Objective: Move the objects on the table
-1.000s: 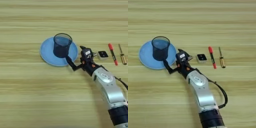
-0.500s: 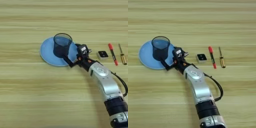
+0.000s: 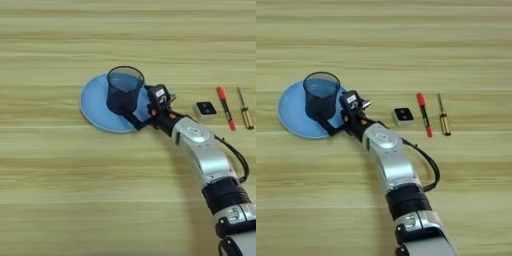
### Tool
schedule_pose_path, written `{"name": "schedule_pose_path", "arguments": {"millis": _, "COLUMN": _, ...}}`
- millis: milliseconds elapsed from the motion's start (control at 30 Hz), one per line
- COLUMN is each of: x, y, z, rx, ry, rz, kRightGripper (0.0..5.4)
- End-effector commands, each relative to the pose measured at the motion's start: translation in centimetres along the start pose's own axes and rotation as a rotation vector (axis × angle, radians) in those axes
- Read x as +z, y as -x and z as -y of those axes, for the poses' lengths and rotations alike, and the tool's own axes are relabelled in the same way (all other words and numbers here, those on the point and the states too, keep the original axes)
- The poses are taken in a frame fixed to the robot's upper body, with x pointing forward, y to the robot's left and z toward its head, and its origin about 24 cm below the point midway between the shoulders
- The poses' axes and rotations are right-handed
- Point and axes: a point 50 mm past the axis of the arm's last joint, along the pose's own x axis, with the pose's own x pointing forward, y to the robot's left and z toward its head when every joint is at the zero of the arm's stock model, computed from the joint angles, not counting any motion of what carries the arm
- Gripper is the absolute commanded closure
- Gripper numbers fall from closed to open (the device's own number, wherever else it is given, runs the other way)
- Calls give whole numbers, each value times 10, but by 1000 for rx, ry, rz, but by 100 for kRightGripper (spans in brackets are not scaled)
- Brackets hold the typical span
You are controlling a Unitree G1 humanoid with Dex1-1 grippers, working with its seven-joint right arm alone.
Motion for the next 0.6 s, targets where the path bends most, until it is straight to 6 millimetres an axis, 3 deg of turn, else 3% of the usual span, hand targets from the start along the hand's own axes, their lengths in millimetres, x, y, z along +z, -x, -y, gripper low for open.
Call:
{"name": "schedule_pose_path", "arguments": {"millis": 33, "x": 41, "y": -16, "z": 5, "rx": 13, "ry": 85, "rz": 140, "kRightGripper": 5}}
{"name": "schedule_pose_path", "arguments": {"millis": 600, "x": 49, "y": -36, "z": 0, "rx": 55, "ry": 91, "rz": 158, "kRightGripper": 5}}
